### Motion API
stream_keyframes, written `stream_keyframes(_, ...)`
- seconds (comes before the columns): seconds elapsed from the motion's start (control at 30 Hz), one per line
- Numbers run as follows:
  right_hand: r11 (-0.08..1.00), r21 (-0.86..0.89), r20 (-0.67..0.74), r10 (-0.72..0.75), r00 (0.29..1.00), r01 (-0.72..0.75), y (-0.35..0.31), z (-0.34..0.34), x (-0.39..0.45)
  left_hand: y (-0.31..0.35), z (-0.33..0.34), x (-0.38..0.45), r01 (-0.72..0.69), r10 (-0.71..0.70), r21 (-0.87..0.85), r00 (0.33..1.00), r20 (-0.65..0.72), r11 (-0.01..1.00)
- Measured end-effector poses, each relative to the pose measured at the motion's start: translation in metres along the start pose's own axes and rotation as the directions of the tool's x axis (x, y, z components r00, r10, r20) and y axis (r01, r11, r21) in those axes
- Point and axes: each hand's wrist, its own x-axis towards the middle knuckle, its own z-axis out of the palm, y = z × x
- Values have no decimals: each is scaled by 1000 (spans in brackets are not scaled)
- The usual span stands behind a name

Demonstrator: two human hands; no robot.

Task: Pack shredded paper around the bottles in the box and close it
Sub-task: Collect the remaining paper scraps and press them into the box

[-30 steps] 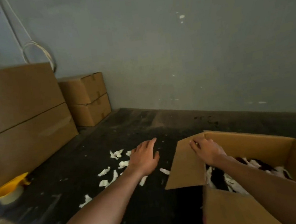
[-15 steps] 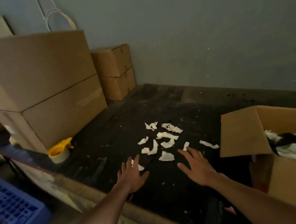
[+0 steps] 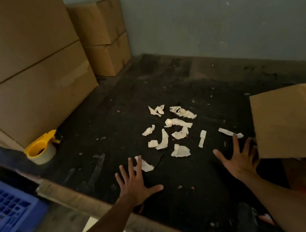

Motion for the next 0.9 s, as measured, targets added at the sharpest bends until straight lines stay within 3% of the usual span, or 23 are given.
stream_keyframes(0.13,978,176,-89,130,987,-113,-31,1,47,6,-12,46,-90,93,70,995,-46,993)
stream_keyframes(0.23,974,168,-90,165,982,-148,-55,1,73,18,-19,80,-138,144,115,989,-46,984)
stream_keyframes(0.37,999,4,-37,-39,999,39,-88,25,76,30,-24,110,-206,212,129,977,-34,970)
stream_keyframes(0.5,959,5,42,-282,958,282,-127,51,54,38,-29,118,-305,310,81,949,-59,949)
stream_keyframes(0.53,941,44,52,-336,940,334,-136,56,48,41,-32,120,-322,326,63,943,-69,945)
stream_keyframes(0.6,876,302,24,-403,915,377,-147,62,42,49,-34,121,-332,334,41,939,-85,942)
stream_keyframes(0.67,735,586,-83,-364,928,340,-156,53,52,61,-35,116,-356,363,82,925,-114,931)
stream_keyframes(0.7,708,625,-139,-313,939,329,-160,45,65,68,-35,112,-406,421,128,900,-116,905)
stream_keyframes(0.8,837,484,-118,-226,967,255,-175,10,126,89,-30,111,-620,644,201,760,-84,758)
stream_keyframes(0.83,895,375,-50,-239,970,241,-182,1,148,95,-29,117,-645,671,214,737,-81,734)
stream_keyframes(0.9,951,133,108,-295,949,280,-203,-9,180,107,-31,131,-626,655,230,753,-71,745)
